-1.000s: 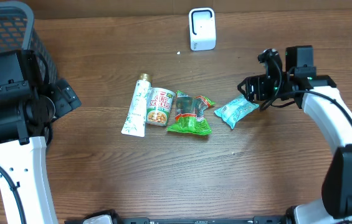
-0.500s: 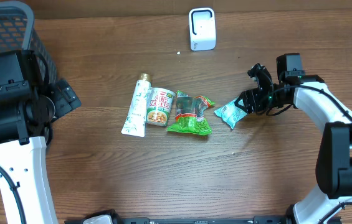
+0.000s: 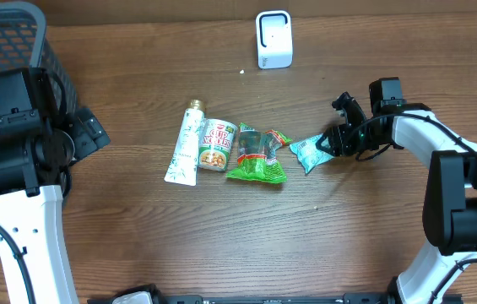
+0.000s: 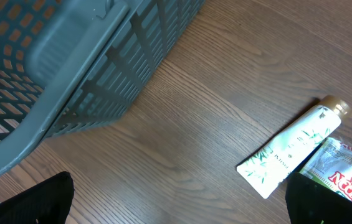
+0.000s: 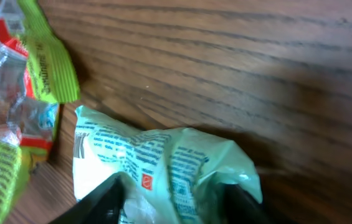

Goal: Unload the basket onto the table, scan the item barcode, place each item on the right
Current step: 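Lift the mint-green packet and carry it toward the white scanner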

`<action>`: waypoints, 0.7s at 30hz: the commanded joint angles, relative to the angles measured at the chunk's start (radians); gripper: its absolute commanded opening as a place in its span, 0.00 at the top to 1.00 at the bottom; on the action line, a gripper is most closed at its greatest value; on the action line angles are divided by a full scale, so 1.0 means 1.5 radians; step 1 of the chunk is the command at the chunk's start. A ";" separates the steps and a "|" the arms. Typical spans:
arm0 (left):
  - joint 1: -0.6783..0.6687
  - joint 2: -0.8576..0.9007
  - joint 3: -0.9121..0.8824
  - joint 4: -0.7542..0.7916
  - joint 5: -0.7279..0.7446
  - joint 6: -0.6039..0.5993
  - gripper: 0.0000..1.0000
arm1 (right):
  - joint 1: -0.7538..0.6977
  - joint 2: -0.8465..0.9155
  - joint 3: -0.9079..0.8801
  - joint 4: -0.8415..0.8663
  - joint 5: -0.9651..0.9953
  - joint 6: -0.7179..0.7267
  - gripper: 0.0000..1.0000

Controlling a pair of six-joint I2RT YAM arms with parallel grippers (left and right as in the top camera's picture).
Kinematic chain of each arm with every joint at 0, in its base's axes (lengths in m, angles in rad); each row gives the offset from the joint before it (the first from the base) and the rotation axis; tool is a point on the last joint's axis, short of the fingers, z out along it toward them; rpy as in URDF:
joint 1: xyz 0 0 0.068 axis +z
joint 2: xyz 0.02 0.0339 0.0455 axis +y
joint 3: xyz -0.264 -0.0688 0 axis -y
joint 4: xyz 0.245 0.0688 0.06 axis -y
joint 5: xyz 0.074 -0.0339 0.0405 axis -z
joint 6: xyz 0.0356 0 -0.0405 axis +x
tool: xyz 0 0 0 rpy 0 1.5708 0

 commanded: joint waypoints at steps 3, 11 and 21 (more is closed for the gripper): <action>0.002 -0.006 -0.002 0.002 0.003 -0.010 0.00 | -0.010 0.008 0.005 -0.005 0.000 0.086 0.73; 0.002 -0.006 -0.002 0.002 0.003 -0.010 0.00 | -0.051 0.003 0.036 -0.008 -0.180 0.095 0.96; 0.002 -0.006 -0.002 0.002 0.003 -0.009 0.00 | -0.069 -0.078 0.123 -0.118 -0.226 0.094 0.96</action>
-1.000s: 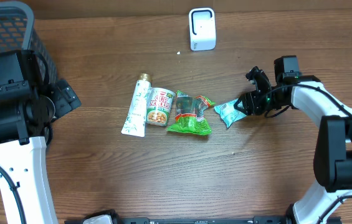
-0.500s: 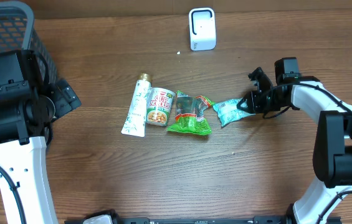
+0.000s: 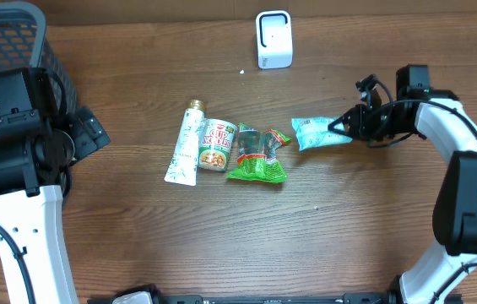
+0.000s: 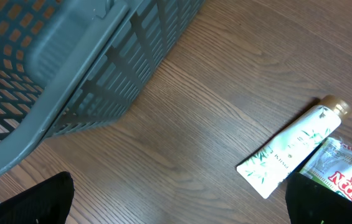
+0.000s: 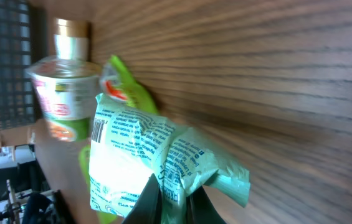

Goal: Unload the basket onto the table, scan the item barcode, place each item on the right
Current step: 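Lift the mint-green packet and carry it toward the white scanner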

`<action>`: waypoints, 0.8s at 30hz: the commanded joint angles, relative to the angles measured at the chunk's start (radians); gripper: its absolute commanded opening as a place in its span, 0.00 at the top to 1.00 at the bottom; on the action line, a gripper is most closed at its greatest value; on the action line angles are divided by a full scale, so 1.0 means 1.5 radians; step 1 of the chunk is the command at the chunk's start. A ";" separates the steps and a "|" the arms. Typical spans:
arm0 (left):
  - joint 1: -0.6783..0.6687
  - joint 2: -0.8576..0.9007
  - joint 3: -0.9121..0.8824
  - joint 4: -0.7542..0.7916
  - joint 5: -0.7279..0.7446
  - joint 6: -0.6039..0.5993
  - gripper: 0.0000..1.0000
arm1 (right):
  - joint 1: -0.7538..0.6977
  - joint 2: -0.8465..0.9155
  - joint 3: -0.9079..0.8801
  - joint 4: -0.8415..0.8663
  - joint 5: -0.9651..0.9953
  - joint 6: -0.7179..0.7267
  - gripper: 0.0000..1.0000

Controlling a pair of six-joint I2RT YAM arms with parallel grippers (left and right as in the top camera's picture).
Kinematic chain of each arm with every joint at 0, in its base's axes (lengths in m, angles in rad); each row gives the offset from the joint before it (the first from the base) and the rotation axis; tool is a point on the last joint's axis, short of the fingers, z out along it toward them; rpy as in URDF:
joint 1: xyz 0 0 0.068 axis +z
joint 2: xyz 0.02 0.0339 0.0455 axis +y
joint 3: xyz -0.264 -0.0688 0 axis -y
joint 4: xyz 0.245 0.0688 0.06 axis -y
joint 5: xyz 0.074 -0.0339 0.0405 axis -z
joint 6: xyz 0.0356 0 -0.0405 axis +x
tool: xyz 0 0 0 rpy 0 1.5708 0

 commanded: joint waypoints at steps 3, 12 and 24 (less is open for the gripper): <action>0.002 -0.006 -0.002 0.002 0.003 -0.010 0.00 | 0.002 -0.108 0.043 -0.012 -0.043 0.000 0.96; 0.002 -0.006 -0.002 0.002 0.003 -0.010 0.00 | 0.042 -0.237 0.043 -0.004 -0.023 -0.002 0.96; 0.002 -0.006 -0.002 0.002 0.003 -0.009 0.00 | 0.202 -0.367 0.043 0.101 0.262 0.144 0.96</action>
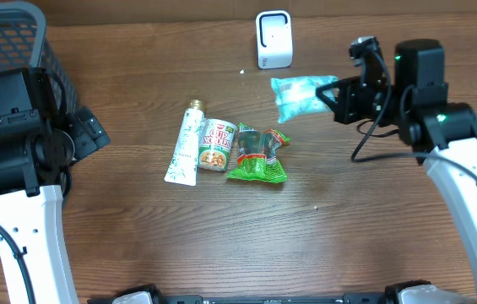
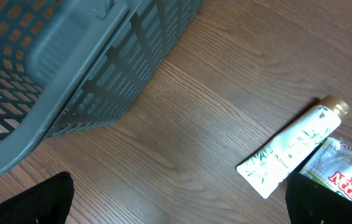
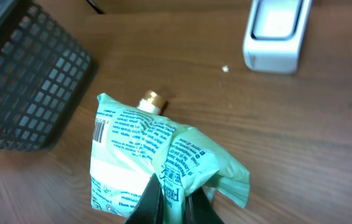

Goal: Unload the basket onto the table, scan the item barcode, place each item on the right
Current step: 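Lift the mint-green packet and carry it toward the white scanner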

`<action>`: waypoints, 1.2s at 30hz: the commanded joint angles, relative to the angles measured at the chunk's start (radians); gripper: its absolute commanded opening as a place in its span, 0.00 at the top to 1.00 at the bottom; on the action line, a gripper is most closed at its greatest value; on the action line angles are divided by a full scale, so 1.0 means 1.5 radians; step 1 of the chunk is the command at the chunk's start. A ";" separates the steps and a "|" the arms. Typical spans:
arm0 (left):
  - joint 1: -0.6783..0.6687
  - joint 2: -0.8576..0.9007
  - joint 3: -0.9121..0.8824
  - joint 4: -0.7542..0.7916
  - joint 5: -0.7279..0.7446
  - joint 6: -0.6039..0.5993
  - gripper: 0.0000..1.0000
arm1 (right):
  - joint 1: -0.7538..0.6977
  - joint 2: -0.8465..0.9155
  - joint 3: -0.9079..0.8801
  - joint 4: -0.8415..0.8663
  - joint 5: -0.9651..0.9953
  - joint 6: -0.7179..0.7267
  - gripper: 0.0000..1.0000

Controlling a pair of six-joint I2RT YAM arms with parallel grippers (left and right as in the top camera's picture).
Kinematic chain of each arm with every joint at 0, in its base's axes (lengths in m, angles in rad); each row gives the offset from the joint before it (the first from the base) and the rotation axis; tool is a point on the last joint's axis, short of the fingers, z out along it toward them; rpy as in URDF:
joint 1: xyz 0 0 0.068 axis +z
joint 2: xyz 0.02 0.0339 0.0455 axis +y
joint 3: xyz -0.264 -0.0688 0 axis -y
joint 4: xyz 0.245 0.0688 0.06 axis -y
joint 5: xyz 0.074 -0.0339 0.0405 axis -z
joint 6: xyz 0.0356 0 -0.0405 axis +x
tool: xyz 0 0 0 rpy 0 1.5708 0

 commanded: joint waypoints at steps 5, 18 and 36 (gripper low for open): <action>0.002 -0.006 -0.002 0.002 0.003 -0.010 0.00 | 0.070 -0.056 0.021 0.005 0.065 -0.181 0.96; 0.002 -0.006 -0.002 0.002 0.003 -0.009 0.00 | 0.072 -0.059 0.021 0.005 0.076 -0.396 0.96; 0.002 -0.006 -0.002 0.002 0.003 -0.009 0.00 | 0.110 0.032 0.019 0.232 0.368 -0.592 0.96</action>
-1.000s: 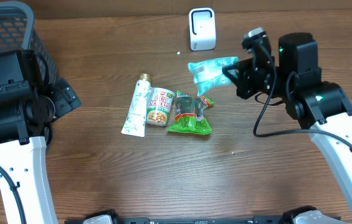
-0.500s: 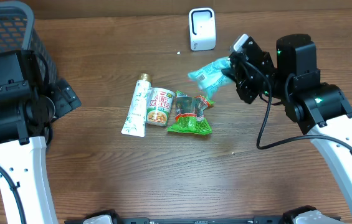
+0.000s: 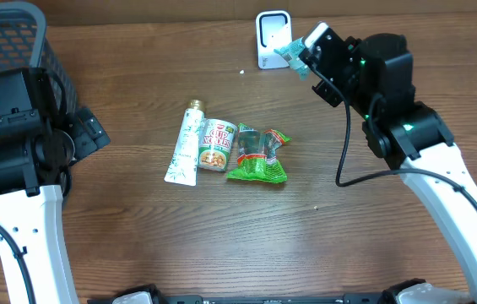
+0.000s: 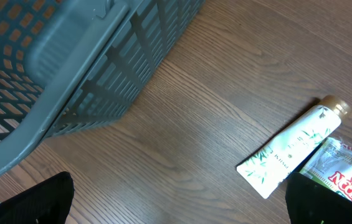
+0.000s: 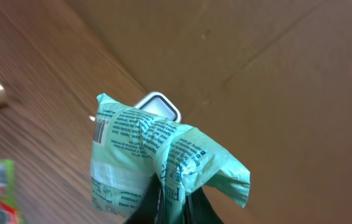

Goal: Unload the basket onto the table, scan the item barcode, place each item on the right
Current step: 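Lift the mint-green packet and carry it toward the white scanner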

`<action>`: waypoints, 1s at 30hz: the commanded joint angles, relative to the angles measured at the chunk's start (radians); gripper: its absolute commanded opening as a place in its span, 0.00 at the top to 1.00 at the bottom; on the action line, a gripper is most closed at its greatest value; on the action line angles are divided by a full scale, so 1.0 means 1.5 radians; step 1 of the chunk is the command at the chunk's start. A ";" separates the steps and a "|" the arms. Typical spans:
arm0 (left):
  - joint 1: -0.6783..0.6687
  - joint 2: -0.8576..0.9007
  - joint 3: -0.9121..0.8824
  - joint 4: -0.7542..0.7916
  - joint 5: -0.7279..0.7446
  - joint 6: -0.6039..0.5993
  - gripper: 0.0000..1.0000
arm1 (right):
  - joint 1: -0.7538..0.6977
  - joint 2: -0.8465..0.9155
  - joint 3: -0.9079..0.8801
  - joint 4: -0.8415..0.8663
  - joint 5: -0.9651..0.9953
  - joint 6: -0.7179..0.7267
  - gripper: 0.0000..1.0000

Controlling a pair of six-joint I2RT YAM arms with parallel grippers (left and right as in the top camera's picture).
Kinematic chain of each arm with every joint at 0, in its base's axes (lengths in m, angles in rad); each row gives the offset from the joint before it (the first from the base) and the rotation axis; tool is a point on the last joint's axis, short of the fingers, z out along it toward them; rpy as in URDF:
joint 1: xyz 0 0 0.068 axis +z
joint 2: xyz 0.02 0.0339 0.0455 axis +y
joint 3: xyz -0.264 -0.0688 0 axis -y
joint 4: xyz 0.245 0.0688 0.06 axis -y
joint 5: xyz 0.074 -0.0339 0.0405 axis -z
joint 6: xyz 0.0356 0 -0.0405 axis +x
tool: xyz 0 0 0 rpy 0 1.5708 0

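A mint-green snack packet hangs pinched at one end in my right gripper, which is shut on it. Its barcode faces the wrist camera at the packet's left edge. Just behind the packet stands the white scanner. From overhead, the packet is held in the air right beside the scanner at the table's far edge. My left gripper stands open over bare wood near the basket, nothing between its fingers.
A grey mesh basket fills the far left corner. In the table's middle lie a white tube, a cup of noodles and a green clear-windowed bag. A cardboard wall rises behind the scanner.
My right gripper has carried the packet from right of the scanner to directly in front of it, and the wrist now points toward the back wall. The left arm has not moved.
My right gripper was around the packet as it lay on the table right of the green bag. Then it was shut on the packet and held it lifted. Later it was higher, near the scanner, and now the packet hangs right at the scanner.
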 commanded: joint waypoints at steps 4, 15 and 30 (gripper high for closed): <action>0.002 -0.006 -0.002 0.002 0.003 -0.010 0.00 | 0.003 0.028 0.017 0.049 0.026 -0.084 0.96; 0.002 -0.006 -0.002 0.002 0.003 -0.010 0.00 | 0.003 0.018 0.018 -0.052 -0.127 0.033 0.96; 0.002 -0.006 -0.002 0.002 0.003 -0.009 0.00 | -0.187 -0.002 0.018 -0.351 -0.497 0.359 0.96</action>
